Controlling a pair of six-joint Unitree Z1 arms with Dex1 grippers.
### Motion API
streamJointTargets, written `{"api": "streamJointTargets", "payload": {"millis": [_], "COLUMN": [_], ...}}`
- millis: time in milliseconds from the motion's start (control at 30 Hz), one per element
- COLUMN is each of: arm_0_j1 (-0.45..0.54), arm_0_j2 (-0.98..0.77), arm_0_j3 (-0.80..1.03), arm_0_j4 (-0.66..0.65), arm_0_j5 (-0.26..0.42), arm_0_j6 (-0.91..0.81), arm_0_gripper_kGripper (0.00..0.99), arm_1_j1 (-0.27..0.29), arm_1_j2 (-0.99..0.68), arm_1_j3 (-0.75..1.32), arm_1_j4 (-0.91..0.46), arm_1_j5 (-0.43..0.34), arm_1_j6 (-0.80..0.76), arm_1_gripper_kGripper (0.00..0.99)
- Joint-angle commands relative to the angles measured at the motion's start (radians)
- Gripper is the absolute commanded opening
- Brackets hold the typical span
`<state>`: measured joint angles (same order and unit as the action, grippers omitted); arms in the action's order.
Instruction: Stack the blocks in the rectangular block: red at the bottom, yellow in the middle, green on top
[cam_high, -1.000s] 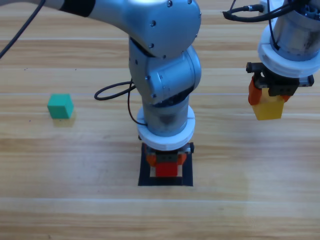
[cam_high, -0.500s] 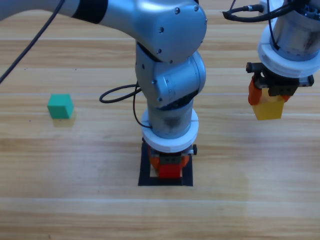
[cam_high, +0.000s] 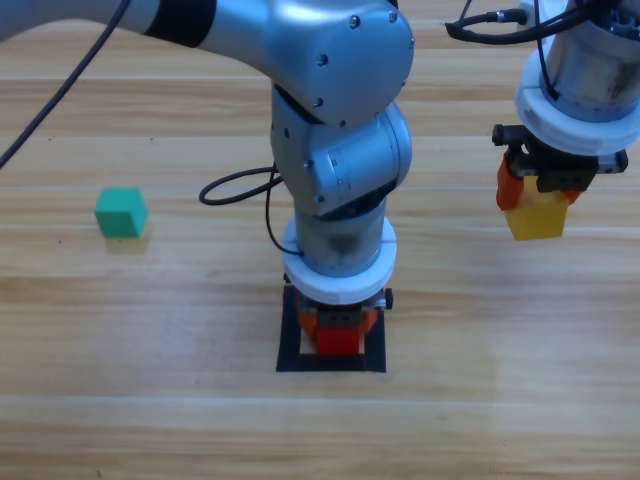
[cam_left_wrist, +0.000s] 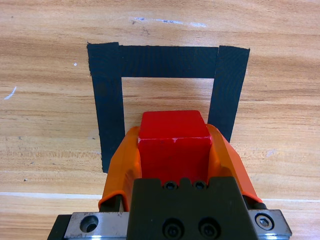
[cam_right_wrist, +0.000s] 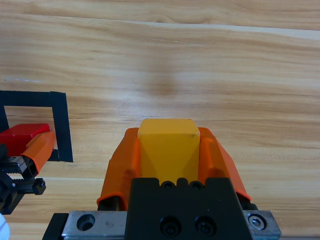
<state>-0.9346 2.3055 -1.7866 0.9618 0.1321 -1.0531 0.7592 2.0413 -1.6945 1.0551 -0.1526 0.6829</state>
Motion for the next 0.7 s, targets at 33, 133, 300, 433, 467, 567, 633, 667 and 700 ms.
{"api": "streamJointTargets", "payload": {"millis": [33,133,300,433,467,567,633,667,700], "arm_0_j1": [0.025,0.025,0.025,0.025,0.025,0.025,0.025,0.025,0.025], "arm_0_j2": [0.058,0.06,0.061,0.063,0.063,0.06,0.057,0.055,0.054], "arm_0_j3": [0.006,0.004,0.003,0.001,0.001,0.003,0.006,0.006,0.007], "arm_0_j4": [-0.002,-0.003,-0.005,-0.005,-0.003,-0.003,-0.005,-0.003,-0.003], "arm_0_j5": [0.011,0.011,0.011,0.011,0.011,0.012,0.012,0.014,0.015], "arm_0_j6": [0.016,0.022,0.027,0.019,0.019,0.018,0.013,0.012,0.008], "arm_0_gripper_kGripper": [0.069,0.069,0.147,0.321,0.364,0.529,0.637,0.696,0.741], "arm_1_j1": [0.019,0.019,0.019,0.019,0.019,0.019,0.019,0.019,0.019], "arm_1_j2": [0.059,0.059,0.06,0.062,0.062,0.062,0.062,0.062,0.063], "arm_1_j3": [0.007,0.007,0.006,0.006,0.006,0.006,0.006,0.006,0.006], "arm_1_j4": [-0.02,-0.02,-0.02,-0.02,-0.02,-0.02,-0.02,-0.02,-0.02], "arm_1_j5": [0.016,0.016,0.016,0.016,0.016,0.016,0.016,0.016,0.016], "arm_1_j6": [-0.006,-0.006,-0.006,-0.006,-0.006,-0.006,-0.006,-0.006,-0.008], "arm_1_gripper_kGripper": [0.014,0.014,0.014,0.014,0.014,0.015,0.015,0.015,0.015]}}
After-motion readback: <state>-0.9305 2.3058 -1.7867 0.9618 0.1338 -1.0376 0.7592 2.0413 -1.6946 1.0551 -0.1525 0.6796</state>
